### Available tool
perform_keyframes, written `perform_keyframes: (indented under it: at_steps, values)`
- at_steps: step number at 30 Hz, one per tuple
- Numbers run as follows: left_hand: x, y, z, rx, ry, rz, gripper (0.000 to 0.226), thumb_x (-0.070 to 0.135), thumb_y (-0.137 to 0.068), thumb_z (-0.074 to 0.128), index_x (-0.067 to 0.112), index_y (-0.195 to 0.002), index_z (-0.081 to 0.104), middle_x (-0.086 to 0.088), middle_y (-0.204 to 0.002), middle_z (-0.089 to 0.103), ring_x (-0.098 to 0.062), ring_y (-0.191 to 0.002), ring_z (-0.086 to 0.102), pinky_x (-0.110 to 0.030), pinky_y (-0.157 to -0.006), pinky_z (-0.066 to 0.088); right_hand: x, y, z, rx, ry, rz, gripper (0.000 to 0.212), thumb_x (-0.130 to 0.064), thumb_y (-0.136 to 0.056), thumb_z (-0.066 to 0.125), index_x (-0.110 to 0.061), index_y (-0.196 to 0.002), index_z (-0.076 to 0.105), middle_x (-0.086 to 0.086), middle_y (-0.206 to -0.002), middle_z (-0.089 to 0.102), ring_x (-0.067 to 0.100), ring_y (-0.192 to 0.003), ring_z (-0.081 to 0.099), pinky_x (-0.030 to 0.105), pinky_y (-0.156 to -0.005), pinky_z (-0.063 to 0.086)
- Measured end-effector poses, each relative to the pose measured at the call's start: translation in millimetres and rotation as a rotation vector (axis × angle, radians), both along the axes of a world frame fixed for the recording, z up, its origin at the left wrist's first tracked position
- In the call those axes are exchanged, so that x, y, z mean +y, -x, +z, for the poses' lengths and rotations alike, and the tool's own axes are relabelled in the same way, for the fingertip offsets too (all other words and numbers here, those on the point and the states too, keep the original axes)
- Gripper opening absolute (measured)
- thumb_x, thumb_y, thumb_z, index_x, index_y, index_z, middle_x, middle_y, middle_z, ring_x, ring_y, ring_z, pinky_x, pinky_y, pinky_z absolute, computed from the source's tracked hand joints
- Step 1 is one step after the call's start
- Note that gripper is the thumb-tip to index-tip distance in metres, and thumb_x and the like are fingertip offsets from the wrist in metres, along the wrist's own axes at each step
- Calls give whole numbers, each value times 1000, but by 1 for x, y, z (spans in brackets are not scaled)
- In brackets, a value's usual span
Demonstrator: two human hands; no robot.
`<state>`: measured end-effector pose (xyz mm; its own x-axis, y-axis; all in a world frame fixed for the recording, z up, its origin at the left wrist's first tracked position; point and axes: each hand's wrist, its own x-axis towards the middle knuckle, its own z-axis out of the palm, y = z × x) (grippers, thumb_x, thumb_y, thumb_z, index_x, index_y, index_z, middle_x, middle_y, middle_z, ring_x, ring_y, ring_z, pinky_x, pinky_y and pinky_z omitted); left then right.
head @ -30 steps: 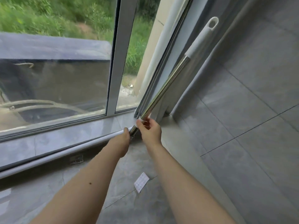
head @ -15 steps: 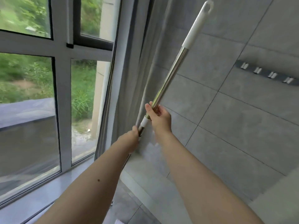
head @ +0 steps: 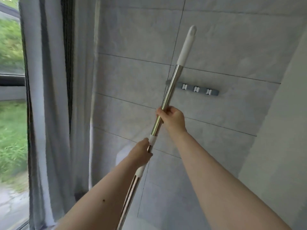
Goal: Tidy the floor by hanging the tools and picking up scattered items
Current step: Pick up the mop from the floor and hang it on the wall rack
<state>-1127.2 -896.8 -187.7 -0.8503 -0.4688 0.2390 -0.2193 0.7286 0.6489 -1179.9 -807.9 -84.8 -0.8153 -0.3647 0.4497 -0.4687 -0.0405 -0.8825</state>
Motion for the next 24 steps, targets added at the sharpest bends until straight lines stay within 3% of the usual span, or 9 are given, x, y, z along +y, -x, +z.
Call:
perform_keyframes:
  at_steps: [3, 5, 9, 10, 13, 15, 19, 21, 24]
  values:
    - [18, 39, 8, 73, -59, -55, 26, 14, -83, 66, 15, -82, 40, 0, -81, 50, -23, -79, 51, -25, -60, 40, 22, 36, 16, 11, -50, 2, 10, -18, -87, 66, -11, -80, 66, 16, -88, 71, 26, -82, 67, 39, -84, 55]
    - [30, 64, 12, 79, -97, -109, 23, 16, -83, 67, 16, -88, 45, 3, -79, 48, -20, -79, 50, -19, -57, 38, 35, 57, 19, 3, -69, -7, 10, -20, -87, 66, -12, -82, 66, 16, -89, 71, 26, -85, 67, 40, -87, 55]
    - [51, 100, 18, 76, -127, -210, 30, 27, -88, 63, 11, -111, 54, -4, -95, 55, -20, -84, 53, -27, -74, 44, 57, 87, 21, 57, -94, -57, 13, -20, -86, 67, -8, -88, 68, 1, -76, 69, 16, -74, 67, 9, -65, 53]
    - [57, 108, 20, 83, -134, -240, 28, 31, -89, 61, 10, -107, 55, -5, -96, 57, -20, -85, 55, -26, -74, 44, 63, 92, 23, 52, -85, -74, 12, -18, -85, 68, -7, -90, 67, 3, -77, 69, 18, -76, 69, 10, -68, 54]
    - [81, 139, 36, 113, -117, -308, 22, 33, -88, 62, 13, -89, 52, -3, -89, 59, -15, -78, 56, -18, -63, 40, 85, 114, 34, 33, -68, -115, 12, -15, -83, 70, -9, -91, 63, 9, -86, 70, 29, -93, 72, 35, -88, 56]
    - [96, 158, 49, 151, -108, -334, 24, 27, -84, 66, 13, -88, 47, -3, -86, 57, -14, -72, 54, -18, -60, 41, 97, 131, 42, 30, -62, -153, 13, -16, -84, 70, -9, -92, 62, 7, -84, 69, 30, -94, 72, 38, -87, 55]
    - [115, 191, 71, 142, -93, -412, 26, 17, -81, 70, 12, -90, 47, -4, -87, 55, -20, -81, 53, -33, -77, 47, 114, 163, 65, 34, -29, -251, 10, -17, -84, 68, -9, -89, 64, 16, -88, 71, 35, -95, 70, 43, -89, 57]
    - [119, 210, 78, 132, -115, -462, 21, 16, -84, 68, 12, -88, 48, 1, -79, 54, -20, -79, 54, -30, -71, 46, 118, 180, 77, 52, -56, -316, 14, -21, -84, 68, -9, -90, 66, 17, -90, 70, 35, -90, 70, 48, -89, 56]
    - [119, 235, 84, 149, -146, -507, 17, 24, -91, 59, 12, -88, 47, -5, -84, 60, -15, -67, 57, -22, -57, 44, 121, 203, 92, 66, -51, -350, 21, -25, -85, 69, -5, -93, 68, 8, -75, 62, 26, -73, 61, 48, -84, 58]
